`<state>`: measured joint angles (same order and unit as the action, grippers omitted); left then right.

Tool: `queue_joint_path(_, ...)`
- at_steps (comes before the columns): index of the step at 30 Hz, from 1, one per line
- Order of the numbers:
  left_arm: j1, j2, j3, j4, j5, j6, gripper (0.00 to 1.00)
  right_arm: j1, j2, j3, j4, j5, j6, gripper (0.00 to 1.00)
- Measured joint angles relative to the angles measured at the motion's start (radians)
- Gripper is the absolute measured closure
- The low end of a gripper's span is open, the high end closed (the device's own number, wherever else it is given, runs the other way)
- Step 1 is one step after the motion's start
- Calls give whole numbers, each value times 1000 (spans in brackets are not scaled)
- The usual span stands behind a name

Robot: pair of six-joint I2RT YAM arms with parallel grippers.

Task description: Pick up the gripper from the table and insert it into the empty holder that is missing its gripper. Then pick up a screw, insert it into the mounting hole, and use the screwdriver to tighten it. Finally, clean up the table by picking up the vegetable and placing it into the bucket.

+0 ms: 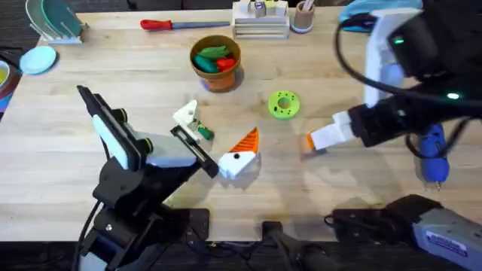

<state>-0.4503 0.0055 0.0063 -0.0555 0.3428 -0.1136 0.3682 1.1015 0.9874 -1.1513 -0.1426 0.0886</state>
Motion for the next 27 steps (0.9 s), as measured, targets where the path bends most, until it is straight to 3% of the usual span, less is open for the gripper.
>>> queue_joint_path(3, 0, 0, 0, 0, 0, 0, 8, 27, 79, 0, 10, 28, 13, 15)
queue_joint_path(9, 0, 0, 0, 0, 0, 0, 8, 44, 226, 0, 50, 51, 17, 246)
queue_joint_path(12, 0, 0, 0, 0, 0, 0, 8, 44, 264, 0, 73, 52, 17, 309)
queue_joint_path(27, 0, 0, 0, 0, -2, 0, 8, 49, 288, 0, 112, 52, 21, 568)
